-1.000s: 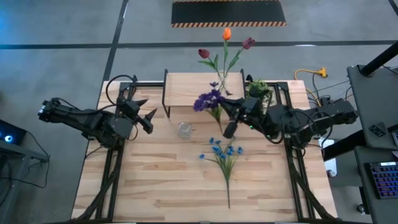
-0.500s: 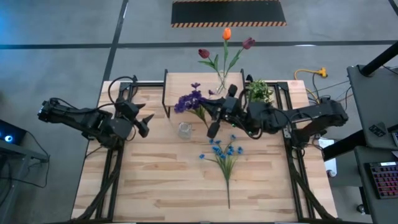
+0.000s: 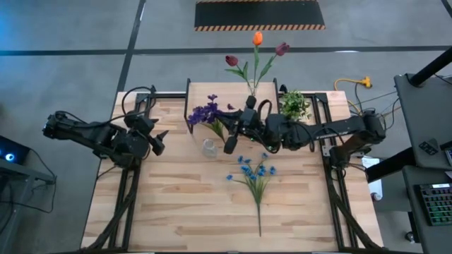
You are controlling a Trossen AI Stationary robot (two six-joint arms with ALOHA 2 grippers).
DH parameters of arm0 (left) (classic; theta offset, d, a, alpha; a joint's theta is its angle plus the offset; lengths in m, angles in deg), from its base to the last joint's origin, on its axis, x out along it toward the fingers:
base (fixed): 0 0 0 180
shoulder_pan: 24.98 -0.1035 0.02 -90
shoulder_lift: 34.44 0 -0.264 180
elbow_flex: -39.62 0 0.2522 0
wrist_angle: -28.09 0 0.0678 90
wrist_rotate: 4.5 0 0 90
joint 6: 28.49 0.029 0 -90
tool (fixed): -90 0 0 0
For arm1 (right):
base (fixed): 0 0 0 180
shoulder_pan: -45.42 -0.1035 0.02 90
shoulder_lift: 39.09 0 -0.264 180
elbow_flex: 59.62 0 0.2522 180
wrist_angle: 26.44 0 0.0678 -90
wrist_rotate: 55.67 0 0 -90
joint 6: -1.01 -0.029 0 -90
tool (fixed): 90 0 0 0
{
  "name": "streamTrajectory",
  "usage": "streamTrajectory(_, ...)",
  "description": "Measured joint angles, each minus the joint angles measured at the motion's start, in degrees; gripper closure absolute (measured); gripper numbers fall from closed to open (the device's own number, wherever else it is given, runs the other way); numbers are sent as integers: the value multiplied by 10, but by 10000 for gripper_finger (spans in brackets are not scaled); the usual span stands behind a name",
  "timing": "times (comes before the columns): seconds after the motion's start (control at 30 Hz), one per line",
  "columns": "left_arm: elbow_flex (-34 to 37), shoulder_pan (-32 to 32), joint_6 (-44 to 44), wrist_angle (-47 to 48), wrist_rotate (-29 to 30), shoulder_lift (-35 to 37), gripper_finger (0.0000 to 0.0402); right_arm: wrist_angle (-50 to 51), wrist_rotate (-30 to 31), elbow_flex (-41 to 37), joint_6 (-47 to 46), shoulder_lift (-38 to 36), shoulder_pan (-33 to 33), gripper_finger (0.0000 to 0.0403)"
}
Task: Pick and place flowers into a vace then onto a shelf
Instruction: Put the purple flowers into the left transparent vase
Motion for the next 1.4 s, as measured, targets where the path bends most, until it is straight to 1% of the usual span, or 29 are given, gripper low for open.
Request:
streamTrajectory(0.2,0,0,0,3,-2,7,135,-29,-27,0,0,14,13,394)
streamTrajectory(0.33,1,0,0,11,-6,8,135,-44,-31,0,0,19,22,394)
streamTrajectory(0.43,4,0,0,11,-8,10,135,-62,-52,0,-1,25,29,394)
streamTrajectory(0.6,16,0,-3,10,-9,12,135,-75,-57,0,-6,35,38,394)
streamTrajectory(0.9,54,0,-43,11,-25,25,135,-95,-74,0,-15,47,51,394)
streamTrajectory(1.07,72,0,-49,10,-30,37,135,-109,-87,0,-18,52,58,394)
streamTrajectory(1.3,79,0,-59,10,-30,48,135,-132,-91,0,-30,68,63,394)
streamTrajectory(1.4,80,0,-59,10,-30,53,135,-133,-102,0,-39,68,68,394)
